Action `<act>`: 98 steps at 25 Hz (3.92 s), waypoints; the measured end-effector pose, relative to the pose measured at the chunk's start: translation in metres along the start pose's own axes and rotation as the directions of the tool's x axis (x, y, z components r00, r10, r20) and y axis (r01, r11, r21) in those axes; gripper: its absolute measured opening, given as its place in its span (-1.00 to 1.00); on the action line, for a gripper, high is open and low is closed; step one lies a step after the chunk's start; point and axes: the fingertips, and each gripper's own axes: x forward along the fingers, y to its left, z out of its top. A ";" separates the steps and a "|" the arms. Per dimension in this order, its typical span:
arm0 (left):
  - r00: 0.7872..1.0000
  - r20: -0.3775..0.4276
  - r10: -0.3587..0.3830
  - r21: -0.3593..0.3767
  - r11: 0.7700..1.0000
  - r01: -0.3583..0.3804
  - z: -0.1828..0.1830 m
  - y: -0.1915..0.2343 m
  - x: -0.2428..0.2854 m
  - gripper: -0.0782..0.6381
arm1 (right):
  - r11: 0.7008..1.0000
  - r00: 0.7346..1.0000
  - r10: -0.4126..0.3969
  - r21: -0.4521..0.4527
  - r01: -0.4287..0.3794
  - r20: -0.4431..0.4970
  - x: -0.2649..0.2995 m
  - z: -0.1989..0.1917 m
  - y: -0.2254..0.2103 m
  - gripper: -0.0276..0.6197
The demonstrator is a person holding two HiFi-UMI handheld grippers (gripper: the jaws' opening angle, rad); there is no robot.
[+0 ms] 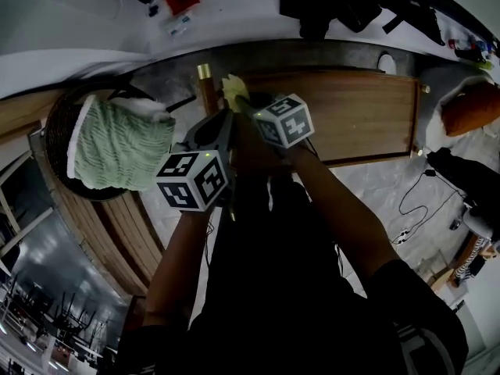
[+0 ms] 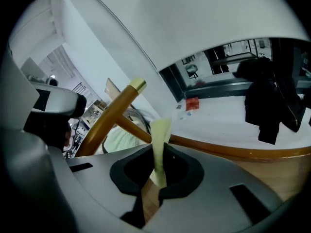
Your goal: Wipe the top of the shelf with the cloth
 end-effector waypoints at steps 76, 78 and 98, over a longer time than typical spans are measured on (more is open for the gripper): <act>0.972 -0.236 0.001 0.138 0.990 0.032 -0.096 -0.249 0.284 -0.75 | 0.905 0.907 -0.419 0.065 0.421 -0.049 -0.299 -0.084 -0.343 -0.79; 0.971 -0.238 -0.003 0.141 0.989 0.037 -0.095 -0.253 0.287 -0.75 | 0.895 0.899 -0.435 0.086 0.437 -0.047 -0.310 -0.085 -0.353 -0.79; 0.967 -0.254 0.014 0.155 0.988 0.027 -0.114 -0.244 0.264 -0.75 | 0.683 0.702 -0.705 0.172 0.710 -0.100 -0.371 -0.098 -0.402 -0.79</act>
